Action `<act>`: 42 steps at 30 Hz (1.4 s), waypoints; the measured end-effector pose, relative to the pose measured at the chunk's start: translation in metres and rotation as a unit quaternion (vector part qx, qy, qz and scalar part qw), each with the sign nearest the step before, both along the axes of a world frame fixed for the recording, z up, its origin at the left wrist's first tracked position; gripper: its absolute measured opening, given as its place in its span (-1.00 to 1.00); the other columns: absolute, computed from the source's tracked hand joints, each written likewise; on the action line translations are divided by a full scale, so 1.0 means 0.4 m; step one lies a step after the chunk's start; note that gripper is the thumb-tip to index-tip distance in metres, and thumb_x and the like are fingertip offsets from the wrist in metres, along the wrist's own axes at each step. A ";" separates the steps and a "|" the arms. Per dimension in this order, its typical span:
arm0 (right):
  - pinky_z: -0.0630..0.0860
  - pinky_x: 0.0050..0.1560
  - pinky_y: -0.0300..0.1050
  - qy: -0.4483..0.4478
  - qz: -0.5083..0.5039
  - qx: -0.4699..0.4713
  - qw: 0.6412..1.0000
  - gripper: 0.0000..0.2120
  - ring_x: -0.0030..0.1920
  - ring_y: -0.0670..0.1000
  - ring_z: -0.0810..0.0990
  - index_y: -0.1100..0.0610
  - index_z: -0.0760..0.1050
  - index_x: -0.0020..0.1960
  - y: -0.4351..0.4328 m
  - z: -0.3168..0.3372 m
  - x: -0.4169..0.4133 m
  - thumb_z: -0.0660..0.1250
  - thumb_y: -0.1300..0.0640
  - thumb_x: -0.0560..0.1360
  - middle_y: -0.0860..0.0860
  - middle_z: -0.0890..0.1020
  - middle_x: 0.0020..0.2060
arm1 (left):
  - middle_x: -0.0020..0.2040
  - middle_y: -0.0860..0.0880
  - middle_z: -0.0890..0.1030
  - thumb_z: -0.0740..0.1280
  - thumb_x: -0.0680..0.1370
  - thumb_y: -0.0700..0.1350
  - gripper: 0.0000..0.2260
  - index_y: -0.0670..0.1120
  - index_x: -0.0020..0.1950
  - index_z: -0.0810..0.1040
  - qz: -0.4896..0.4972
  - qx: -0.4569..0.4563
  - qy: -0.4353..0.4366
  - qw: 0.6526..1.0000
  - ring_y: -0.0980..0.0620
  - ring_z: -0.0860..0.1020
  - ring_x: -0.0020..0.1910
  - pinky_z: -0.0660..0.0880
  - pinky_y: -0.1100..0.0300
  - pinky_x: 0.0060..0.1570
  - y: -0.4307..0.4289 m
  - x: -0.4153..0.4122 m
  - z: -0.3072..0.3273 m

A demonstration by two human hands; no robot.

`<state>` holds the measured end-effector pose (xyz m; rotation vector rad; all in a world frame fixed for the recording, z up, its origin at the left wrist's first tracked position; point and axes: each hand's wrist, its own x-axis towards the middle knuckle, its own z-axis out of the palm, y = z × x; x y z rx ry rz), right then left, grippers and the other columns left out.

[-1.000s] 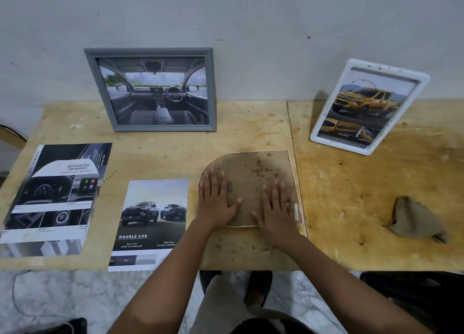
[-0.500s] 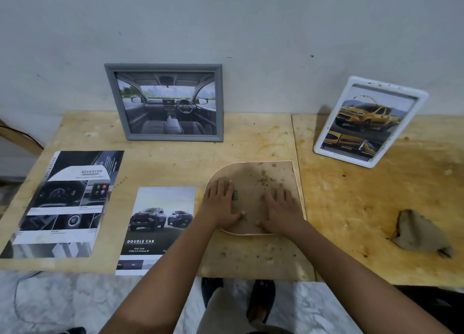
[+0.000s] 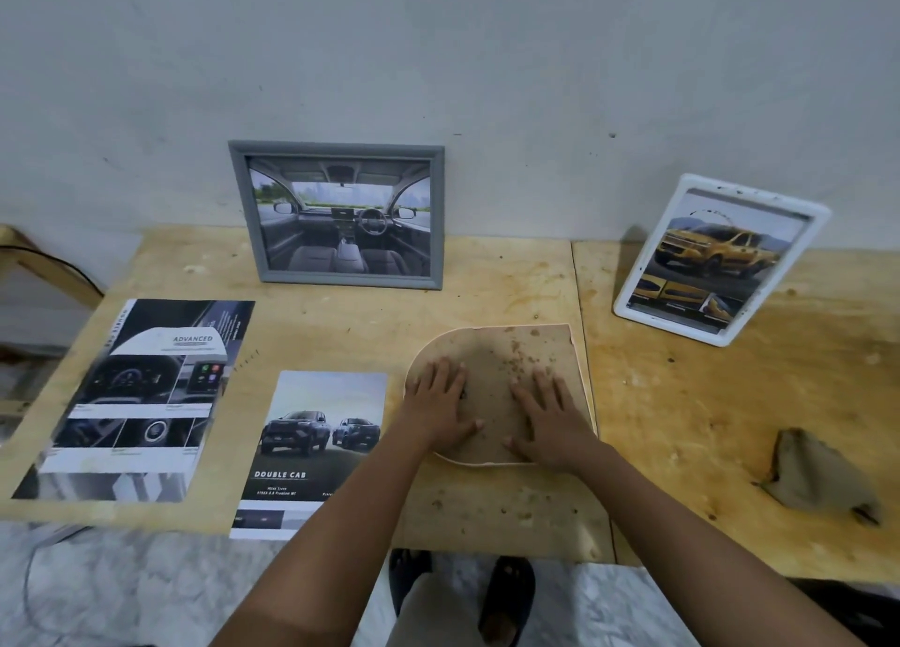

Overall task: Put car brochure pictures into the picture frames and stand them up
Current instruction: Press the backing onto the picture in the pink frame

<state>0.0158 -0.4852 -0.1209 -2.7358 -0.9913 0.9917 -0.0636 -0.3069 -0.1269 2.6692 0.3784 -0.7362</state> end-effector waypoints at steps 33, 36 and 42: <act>0.46 0.16 -0.08 0.083 -0.514 0.589 0.619 -0.74 0.03 -0.02 0.54 0.16 0.51 0.11 -0.029 0.162 0.110 0.08 0.09 0.63 0.03 0.57 -0.03 | 0.24 0.03 0.49 0.17 0.62 -0.20 -0.71 -0.14 0.34 0.44 0.547 -0.412 -0.457 0.567 0.11 0.44 0.22 0.38 0.40 0.17 0.003 0.028 0.192; 0.45 0.02 -0.03 0.116 -0.519 0.566 0.630 -0.80 -0.08 0.02 0.52 0.08 0.52 -0.13 -0.063 0.126 0.083 0.17 0.10 0.60 0.01 0.56 -0.19 | 0.28 -0.04 0.51 0.23 0.60 -0.12 -0.70 -0.11 0.33 0.46 0.596 -0.444 -0.419 0.522 0.02 0.45 0.26 0.37 0.13 0.31 -0.013 0.002 0.147; 0.51 0.14 0.14 0.177 -0.518 0.504 0.669 -0.84 0.12 0.16 0.54 0.19 0.51 0.09 -0.123 0.017 0.029 0.30 0.26 0.51 0.12 0.58 0.06 | 0.28 -0.12 0.52 0.19 0.61 -0.23 -0.66 -0.17 0.40 0.35 0.664 -0.507 -0.378 0.399 -0.05 0.53 0.18 0.43 0.04 0.26 -0.054 -0.054 0.082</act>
